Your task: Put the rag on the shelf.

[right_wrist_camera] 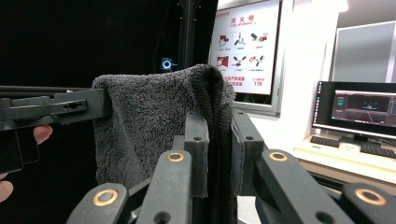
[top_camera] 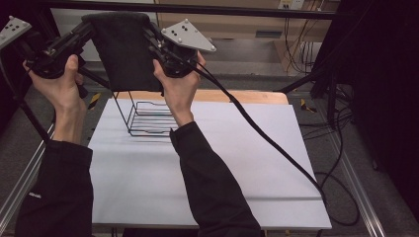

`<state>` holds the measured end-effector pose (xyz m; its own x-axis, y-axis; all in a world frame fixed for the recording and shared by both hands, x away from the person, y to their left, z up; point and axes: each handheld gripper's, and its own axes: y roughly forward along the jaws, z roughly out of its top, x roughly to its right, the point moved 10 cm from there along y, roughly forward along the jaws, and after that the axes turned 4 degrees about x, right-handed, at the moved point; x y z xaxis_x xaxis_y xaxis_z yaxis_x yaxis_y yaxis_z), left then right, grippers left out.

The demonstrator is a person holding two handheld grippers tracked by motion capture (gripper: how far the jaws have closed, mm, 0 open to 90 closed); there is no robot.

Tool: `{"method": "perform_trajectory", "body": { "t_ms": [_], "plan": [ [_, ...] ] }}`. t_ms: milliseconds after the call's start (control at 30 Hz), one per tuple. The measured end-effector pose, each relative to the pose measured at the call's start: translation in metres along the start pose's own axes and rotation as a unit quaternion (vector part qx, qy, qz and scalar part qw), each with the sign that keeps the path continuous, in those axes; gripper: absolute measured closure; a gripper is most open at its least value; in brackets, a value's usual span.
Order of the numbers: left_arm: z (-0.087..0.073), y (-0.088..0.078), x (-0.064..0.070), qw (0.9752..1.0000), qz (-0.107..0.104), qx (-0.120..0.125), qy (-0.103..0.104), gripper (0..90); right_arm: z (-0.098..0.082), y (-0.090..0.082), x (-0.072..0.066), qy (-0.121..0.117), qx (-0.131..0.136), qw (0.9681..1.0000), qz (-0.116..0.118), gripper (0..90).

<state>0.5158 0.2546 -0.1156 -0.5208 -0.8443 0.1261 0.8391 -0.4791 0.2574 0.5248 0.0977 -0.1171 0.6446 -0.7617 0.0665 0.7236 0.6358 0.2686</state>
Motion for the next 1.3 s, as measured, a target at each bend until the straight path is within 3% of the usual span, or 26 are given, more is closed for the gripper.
{"method": "perform_trajectory", "body": {
  "t_ms": [567,767,967,1200,1300],
  "plan": [
    [0.004,0.028,-0.019,0.9998,0.018,-0.003,-0.009,82.7,0.004,0.029,0.016,-0.002,-0.011,0.9999,-0.002,80.0],
    [0.005,0.040,-0.025,0.9996,0.027,-0.008,0.000,82.7,0.001,0.038,0.022,-0.005,-0.015,0.9999,-0.006,80.0],
    [-0.003,0.049,-0.031,0.9996,0.025,-0.010,-0.006,82.6,-0.004,0.045,0.030,-0.005,-0.024,0.9996,-0.017,79.9],
    [-0.014,0.056,-0.039,0.9992,0.031,-0.021,0.015,82.6,-0.017,0.051,0.038,-0.015,-0.041,0.9989,-0.016,80.0],
    [-0.022,0.056,-0.044,0.9991,0.031,-0.024,0.012,82.6,-0.023,0.052,0.037,-0.018,-0.046,0.9987,-0.011,79.9]
  ]
}}
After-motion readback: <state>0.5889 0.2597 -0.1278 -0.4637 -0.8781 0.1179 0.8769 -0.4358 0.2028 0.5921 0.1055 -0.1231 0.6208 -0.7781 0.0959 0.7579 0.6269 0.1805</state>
